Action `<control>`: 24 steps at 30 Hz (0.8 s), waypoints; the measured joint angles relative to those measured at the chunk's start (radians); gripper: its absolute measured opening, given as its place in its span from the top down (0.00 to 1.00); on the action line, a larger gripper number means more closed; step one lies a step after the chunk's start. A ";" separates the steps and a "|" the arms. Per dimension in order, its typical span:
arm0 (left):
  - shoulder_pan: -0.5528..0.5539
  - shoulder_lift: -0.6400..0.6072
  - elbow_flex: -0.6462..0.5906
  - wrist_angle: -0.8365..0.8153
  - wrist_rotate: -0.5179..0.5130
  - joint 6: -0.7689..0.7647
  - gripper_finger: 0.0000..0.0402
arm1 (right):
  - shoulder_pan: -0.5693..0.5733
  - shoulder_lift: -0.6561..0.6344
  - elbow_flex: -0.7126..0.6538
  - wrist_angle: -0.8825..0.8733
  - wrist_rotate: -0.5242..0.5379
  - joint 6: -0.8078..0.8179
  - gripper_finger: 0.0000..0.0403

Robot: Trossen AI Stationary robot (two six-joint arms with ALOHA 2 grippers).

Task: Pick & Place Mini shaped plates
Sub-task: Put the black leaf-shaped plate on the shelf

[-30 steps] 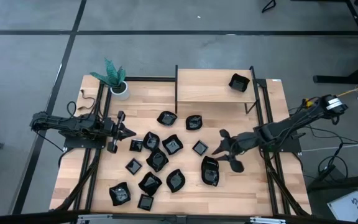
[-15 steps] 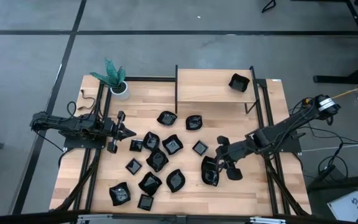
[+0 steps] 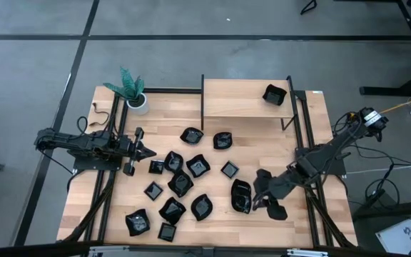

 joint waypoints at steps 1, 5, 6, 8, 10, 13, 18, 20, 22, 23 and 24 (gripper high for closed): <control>0.000 0.000 0.000 0.000 0.000 0.000 0.98 | 0.007 0.000 0.002 0.001 0.000 0.013 0.68; 0.000 0.000 0.000 0.000 -0.046 0.000 0.98 | 0.030 0.000 0.004 0.002 0.000 0.086 0.68; 0.000 0.000 0.000 0.000 -0.068 0.000 0.98 | 0.036 0.000 0.004 0.003 0.000 0.103 0.68; 0.000 0.000 0.000 0.000 -0.112 0.000 0.98 | 0.046 0.000 0.004 0.003 0.000 0.119 0.68; 0.000 0.000 0.001 0.001 -0.148 0.000 0.98 | 0.051 0.000 0.004 0.003 0.002 0.126 0.68; 0.000 0.000 0.001 0.001 -0.159 0.000 0.98 | 0.051 0.000 0.004 0.003 0.003 0.129 0.68; 0.000 0.000 0.001 0.004 -0.172 0.000 0.98 | 0.048 0.000 0.004 -0.007 0.024 0.128 0.68; 0.000 0.000 0.001 0.004 -0.172 0.000 0.98 | 0.048 0.000 0.004 -0.013 0.041 0.128 0.68; 0.000 0.000 0.001 0.004 -0.172 0.000 0.98 | 0.048 0.000 0.004 -0.020 0.054 0.131 0.68; 0.000 0.000 0.001 0.004 -0.172 0.000 0.98 | 0.048 0.000 0.004 -0.025 0.061 0.133 0.68; 0.000 0.000 0.001 0.004 -0.172 0.000 0.98 | 0.048 0.000 0.004 -0.028 0.071 0.133 0.68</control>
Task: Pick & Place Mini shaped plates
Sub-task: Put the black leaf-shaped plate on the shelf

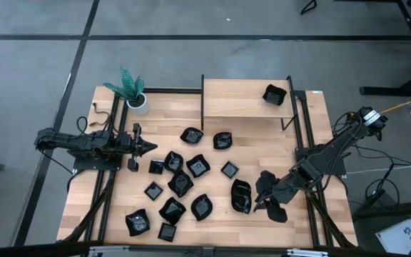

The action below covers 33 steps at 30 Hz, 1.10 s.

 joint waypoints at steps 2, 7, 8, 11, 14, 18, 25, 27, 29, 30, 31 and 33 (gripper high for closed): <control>0.000 0.000 0.000 0.000 0.000 0.000 0.98 | 0.000 0.000 0.000 -0.004 0.025 0.002 0.68; 0.000 0.000 0.000 0.000 0.000 0.000 0.98 | 0.000 0.000 0.000 -0.081 0.065 0.098 0.68; 0.000 0.000 0.000 0.000 0.000 0.000 0.98 | 0.000 0.000 0.000 -0.102 0.066 0.120 0.68; 0.000 0.000 0.000 0.000 0.000 0.000 0.98 | -0.001 0.004 -0.006 -0.125 0.071 0.158 0.68; 0.000 0.000 0.000 0.000 0.000 0.002 0.98 | -0.001 0.019 -0.013 -0.119 0.074 0.165 0.68; 0.000 0.000 0.000 0.000 -0.002 0.081 0.99 | -0.001 0.053 -0.013 -0.110 0.073 0.173 0.68; 0.000 0.000 0.000 0.000 -0.003 0.129 0.99 | -0.001 0.114 -0.014 -0.111 0.030 0.274 0.68; 0.000 0.000 0.000 0.003 -0.003 0.130 0.99 | -0.002 0.131 -0.014 -0.111 0.029 0.289 0.68; 0.000 0.000 -0.002 0.023 -0.015 0.080 0.99 | -0.003 0.147 -0.014 -0.109 0.029 0.294 0.68; 0.000 0.000 -0.002 0.029 -0.022 0.058 0.99 | -0.004 0.156 -0.014 -0.104 0.029 0.294 0.68; 0.001 0.000 -0.002 0.034 -0.034 0.059 0.99 | -0.008 0.166 -0.014 -0.098 0.029 0.294 0.68; 0.001 0.000 -0.002 0.043 -0.080 0.059 0.99 | -0.016 0.182 -0.014 -0.092 0.028 0.294 0.68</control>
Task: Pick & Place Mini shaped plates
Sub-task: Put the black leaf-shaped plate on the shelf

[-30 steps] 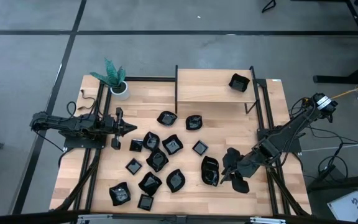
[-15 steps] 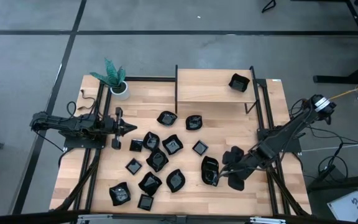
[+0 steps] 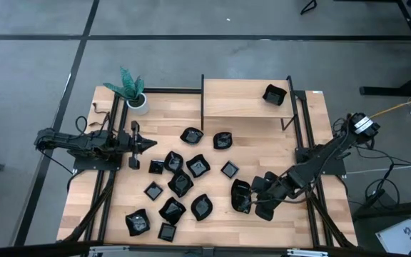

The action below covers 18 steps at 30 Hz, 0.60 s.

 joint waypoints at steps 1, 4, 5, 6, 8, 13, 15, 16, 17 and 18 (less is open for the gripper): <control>0.000 0.000 0.000 -0.003 -0.036 -0.007 0.99 | -0.005 0.007 0.000 0.002 0.000 0.000 0.68; 0.000 0.000 0.000 -0.014 -0.160 -0.030 0.99 | -0.025 0.023 -0.001 0.005 0.000 -0.002 0.68; 0.001 0.000 0.000 -0.014 -0.189 -0.033 0.99 | -0.032 0.028 -0.001 0.005 0.000 -0.002 0.68; 0.000 0.000 0.000 -0.013 -0.213 -0.034 0.99 | -0.038 0.032 -0.001 0.006 0.000 -0.004 0.68; 0.001 0.000 0.000 -0.013 -0.244 -0.040 0.99 | -0.045 0.035 -0.001 0.005 0.000 -0.005 0.68; 0.034 0.000 0.000 -0.013 -0.252 -0.038 0.99 | -0.049 0.036 -0.001 0.005 0.000 -0.005 0.68; 0.057 0.000 0.000 -0.013 -0.237 -0.036 0.99 | -0.050 0.036 -0.001 0.006 0.000 -0.002 0.68; 0.073 0.000 0.000 -0.014 -0.226 -0.035 0.99 | -0.050 0.036 -0.001 0.006 0.000 0.004 0.68; 0.089 0.000 0.000 -0.014 -0.212 -0.035 0.99 | -0.050 0.036 -0.001 0.006 0.000 0.010 0.68; 0.106 0.000 0.000 -0.015 -0.195 -0.034 0.99 | -0.050 0.036 -0.001 0.007 0.000 0.017 0.68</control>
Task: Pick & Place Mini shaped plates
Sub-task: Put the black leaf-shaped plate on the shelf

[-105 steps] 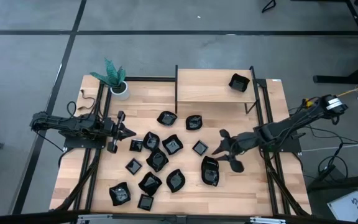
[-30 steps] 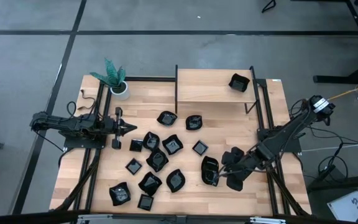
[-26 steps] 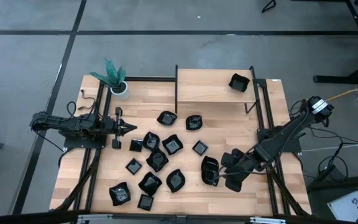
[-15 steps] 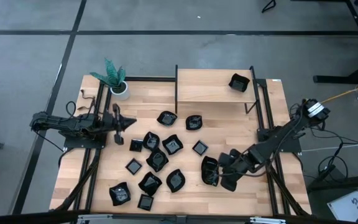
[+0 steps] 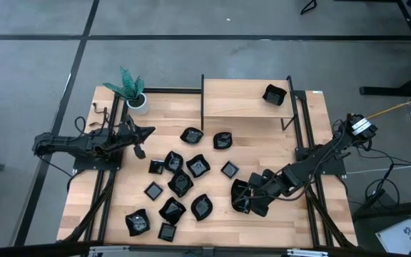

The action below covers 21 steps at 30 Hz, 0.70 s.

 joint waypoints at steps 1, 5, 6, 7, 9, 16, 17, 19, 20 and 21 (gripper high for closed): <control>0.019 0.000 0.000 -0.001 0.017 0.000 0.99 | 0.000 0.000 0.000 0.001 0.000 0.005 0.68; 0.100 0.000 0.000 -0.003 0.084 0.002 0.99 | 0.000 0.000 0.000 0.015 0.001 0.009 0.68; 0.119 0.000 0.000 -0.004 0.098 0.002 0.99 | 0.000 0.000 0.000 0.018 0.001 0.008 0.68; 0.140 0.000 0.000 -0.005 0.112 0.002 0.99 | 0.000 0.000 0.000 0.020 0.001 0.008 0.68; 0.175 0.000 0.000 -0.005 0.128 0.001 0.99 | 0.000 0.000 0.000 0.020 0.002 0.013 0.68; 0.240 0.000 0.000 -0.004 0.110 0.002 0.99 | -0.004 0.000 0.000 0.042 0.003 0.035 0.68; 0.241 0.000 0.000 -0.004 0.108 0.002 0.99 | -0.006 0.001 0.000 0.055 0.003 0.035 0.68; 0.242 0.000 0.000 -0.004 0.108 0.002 0.99 | -0.013 0.006 0.000 0.075 0.003 0.035 0.68; 0.242 0.000 0.000 -0.004 0.108 0.002 0.99 | -0.017 0.010 0.000 0.078 0.003 0.035 0.68; 0.242 0.000 0.000 -0.004 0.108 0.002 0.99 | -0.021 0.015 0.000 0.077 0.002 0.037 0.68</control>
